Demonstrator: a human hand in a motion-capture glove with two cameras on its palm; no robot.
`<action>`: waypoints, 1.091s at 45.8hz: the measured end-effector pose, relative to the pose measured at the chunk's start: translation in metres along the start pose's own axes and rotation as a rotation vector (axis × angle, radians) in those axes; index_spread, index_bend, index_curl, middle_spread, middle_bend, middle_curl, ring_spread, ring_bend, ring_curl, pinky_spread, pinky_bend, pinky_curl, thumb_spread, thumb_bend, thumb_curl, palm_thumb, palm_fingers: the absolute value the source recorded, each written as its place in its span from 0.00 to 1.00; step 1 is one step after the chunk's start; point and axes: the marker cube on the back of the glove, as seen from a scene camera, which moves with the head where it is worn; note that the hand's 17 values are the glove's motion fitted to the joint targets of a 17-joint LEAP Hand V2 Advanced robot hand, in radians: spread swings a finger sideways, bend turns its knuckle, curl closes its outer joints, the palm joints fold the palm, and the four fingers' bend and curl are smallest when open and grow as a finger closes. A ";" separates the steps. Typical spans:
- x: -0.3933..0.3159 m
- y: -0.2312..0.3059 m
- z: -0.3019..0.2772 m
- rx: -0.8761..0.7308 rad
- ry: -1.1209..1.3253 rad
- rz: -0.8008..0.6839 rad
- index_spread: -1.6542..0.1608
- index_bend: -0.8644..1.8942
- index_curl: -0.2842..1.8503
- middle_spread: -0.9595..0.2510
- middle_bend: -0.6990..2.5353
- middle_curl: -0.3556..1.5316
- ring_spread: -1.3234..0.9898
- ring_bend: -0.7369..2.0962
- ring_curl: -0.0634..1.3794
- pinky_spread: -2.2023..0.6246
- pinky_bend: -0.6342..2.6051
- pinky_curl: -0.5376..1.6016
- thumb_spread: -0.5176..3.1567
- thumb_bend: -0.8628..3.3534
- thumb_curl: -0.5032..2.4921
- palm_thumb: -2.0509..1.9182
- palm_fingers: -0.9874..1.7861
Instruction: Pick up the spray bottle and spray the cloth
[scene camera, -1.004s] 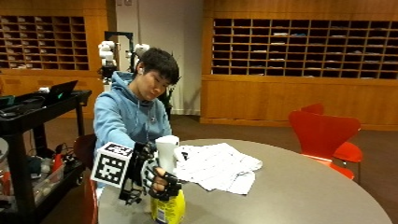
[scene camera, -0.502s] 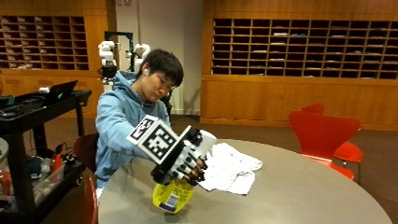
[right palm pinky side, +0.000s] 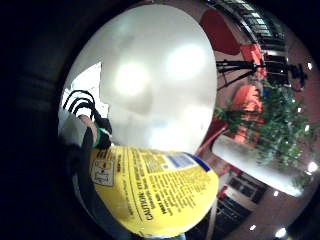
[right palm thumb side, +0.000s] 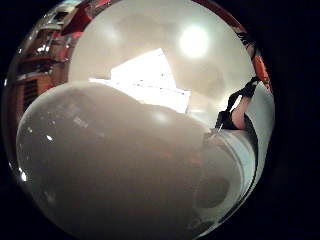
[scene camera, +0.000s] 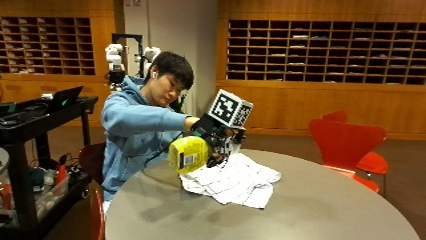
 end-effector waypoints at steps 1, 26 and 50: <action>-0.004 0.002 -0.003 -0.009 0.035 0.002 0.79 0.45 0.37 0.67 0.38 0.44 0.49 0.45 0.33 0.71 0.30 0.42 0.19 0.20 0.40 0.74 0.85; -0.053 0.004 0.009 -0.140 0.454 0.086 0.79 0.45 0.37 0.67 0.39 0.44 0.49 0.45 0.33 0.70 0.30 0.42 0.19 0.20 0.42 0.74 0.85; -0.092 0.023 -0.059 0.314 -0.161 -0.159 0.79 0.45 0.38 0.67 0.38 0.44 0.49 0.45 0.34 0.70 0.30 0.43 0.19 0.20 0.43 0.74 0.85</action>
